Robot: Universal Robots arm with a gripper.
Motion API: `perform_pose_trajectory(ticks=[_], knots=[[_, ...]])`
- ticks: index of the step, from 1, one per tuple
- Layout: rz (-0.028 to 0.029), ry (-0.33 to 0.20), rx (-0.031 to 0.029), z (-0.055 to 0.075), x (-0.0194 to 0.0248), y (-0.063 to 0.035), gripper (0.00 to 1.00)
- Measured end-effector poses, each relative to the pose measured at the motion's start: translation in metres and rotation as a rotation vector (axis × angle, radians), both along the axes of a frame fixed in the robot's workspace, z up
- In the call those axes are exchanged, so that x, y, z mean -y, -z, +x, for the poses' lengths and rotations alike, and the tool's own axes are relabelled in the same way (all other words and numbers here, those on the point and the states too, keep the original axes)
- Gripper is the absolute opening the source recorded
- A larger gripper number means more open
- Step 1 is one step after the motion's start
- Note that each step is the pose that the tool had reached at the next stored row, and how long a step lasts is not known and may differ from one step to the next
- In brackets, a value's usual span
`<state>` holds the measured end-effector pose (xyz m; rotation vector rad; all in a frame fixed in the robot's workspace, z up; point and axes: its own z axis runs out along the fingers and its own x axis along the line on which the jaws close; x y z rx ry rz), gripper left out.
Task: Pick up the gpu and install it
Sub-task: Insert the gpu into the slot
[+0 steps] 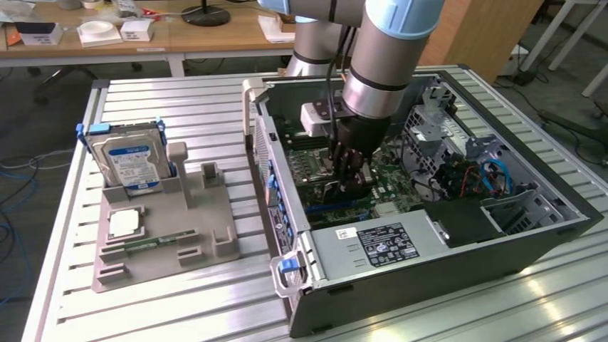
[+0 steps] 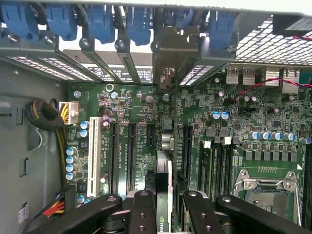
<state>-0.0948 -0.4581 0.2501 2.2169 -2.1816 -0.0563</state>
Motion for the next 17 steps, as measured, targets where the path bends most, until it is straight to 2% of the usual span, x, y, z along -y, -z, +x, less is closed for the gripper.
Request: perform_pose_trajectory(ticks=[17], knots=[[0.0,0.0,0.0001,-0.0003,0.0001,0.002,0.26]])
